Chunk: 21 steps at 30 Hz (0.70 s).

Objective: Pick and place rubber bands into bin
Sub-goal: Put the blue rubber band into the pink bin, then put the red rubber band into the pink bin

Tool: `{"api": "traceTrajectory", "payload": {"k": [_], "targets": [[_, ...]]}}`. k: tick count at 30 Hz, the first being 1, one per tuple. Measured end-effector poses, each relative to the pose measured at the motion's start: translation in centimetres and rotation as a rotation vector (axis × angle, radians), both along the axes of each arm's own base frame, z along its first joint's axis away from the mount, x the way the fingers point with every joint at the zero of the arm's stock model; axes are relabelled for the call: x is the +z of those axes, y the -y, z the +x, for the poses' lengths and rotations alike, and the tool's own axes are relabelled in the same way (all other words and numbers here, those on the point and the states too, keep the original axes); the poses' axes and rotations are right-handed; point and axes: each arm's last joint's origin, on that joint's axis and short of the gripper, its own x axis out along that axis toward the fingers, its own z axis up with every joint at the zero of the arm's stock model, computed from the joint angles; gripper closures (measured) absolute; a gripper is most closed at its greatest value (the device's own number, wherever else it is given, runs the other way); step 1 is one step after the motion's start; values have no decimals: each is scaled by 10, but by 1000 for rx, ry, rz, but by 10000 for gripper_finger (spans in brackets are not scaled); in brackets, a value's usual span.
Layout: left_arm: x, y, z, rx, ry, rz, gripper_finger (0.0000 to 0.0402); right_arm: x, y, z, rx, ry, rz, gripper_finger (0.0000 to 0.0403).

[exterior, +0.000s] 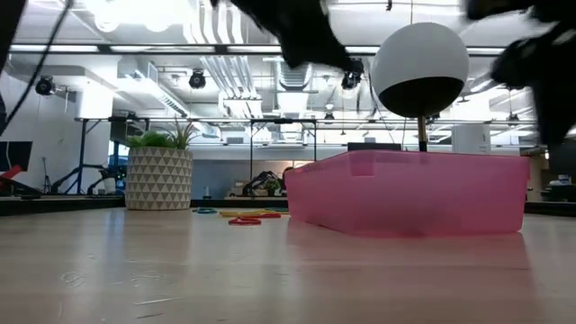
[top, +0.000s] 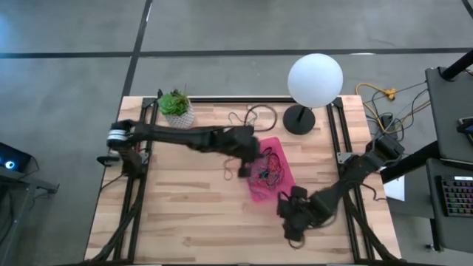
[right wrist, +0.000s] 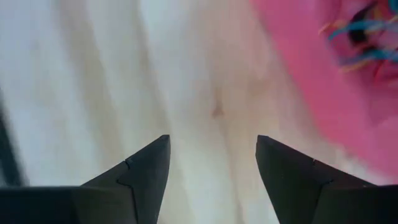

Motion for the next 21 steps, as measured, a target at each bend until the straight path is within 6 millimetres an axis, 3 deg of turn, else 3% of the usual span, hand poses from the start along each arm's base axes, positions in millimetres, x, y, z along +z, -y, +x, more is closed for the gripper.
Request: {"api": "traceTrajectory", "payload": {"k": [4,10,13,17,21], "targets": [[-31,-21,32,79,-78,16,396,2,-14,-17,-8,-33,-4,179],[-48,-12,55,95,-208,-41,320,-2,-19,-29,-89,-69,-20,179],[-46,-4,47,49,-299,-3,270,-3,-17,-29,-92,-57,-50,179],[-34,6,16,14,-470,16,215,-3,-12,-26,-69,16,-141,179],[-31,11,-12,232,-597,-83,188,-3,-6,-20,-17,58,-225,179]]}}
